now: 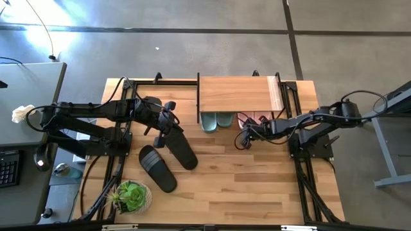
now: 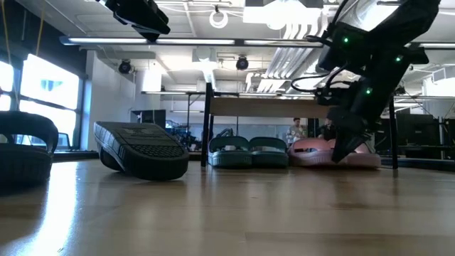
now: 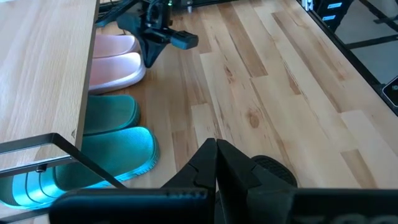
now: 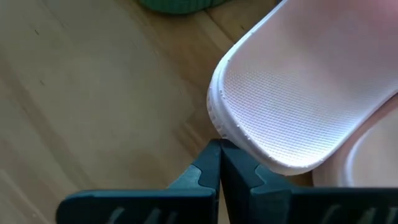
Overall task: Pick and place slides into the shelf
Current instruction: Put the pink slide under the shelf, then adjust the pair of green slides
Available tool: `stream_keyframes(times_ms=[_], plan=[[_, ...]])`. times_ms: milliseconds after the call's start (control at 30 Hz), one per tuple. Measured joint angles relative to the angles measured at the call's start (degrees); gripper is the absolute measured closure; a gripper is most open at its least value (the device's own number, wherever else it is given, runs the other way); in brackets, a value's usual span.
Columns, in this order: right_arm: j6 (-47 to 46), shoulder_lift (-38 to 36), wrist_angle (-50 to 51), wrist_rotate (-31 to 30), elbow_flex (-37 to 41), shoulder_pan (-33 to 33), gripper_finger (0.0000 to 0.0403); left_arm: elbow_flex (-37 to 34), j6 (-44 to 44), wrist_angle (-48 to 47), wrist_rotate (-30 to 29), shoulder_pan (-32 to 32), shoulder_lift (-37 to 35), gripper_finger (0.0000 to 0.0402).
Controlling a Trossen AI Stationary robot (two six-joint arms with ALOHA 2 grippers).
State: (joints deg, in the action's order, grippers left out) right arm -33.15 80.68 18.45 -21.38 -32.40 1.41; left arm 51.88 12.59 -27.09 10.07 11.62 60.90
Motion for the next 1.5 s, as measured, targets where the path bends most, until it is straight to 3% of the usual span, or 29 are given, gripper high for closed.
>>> stream_keyframes(times_ms=[433, 700, 833, 933, 1167, 1333, 1500], plan=[[0.1, 0.0, -2.0, 1.0, 0.0, 2.8, 0.0403, 0.0, -0.5, 0.0, 0.0, 0.0, 0.0, 0.0401], [-0.2, 0.0, -1.5, 1.9, -0.7, -0.9, 0.0403, 0.0, -0.5, 0.0, 0.0, 0.0, 0.0, 0.0401], [6.4, 0.7, -16.7, 2.4, -1.3, -5.3, 0.0403, 0.0, -0.5, 0.0, 0.0, 0.0, 0.0, 0.0401], [11.6, 4.0, -29.1, 1.8, -1.5, -7.6, 0.0403, 0.0, -0.5, -0.1, -0.2, 0.0, 0.0, 0.0401], [16.1, 15.7, -39.8, -3.0, -2.4, -9.0, 0.0403, 0.0, -0.5, -0.1, -0.5, 0.0, 0.0, 0.0401], [22.0, 23.7, -40.0, -9.3, -11.0, -10.0, 0.0403, 0.0, -0.5, -0.1, -0.7, 0.0, 0.0, 0.0401], [23.8, 29.7, -31.1, -17.5, -21.0, -10.8, 0.0403, 0.0, -0.9, -0.1, -0.7, 0.0, 0.0, 0.0401]])
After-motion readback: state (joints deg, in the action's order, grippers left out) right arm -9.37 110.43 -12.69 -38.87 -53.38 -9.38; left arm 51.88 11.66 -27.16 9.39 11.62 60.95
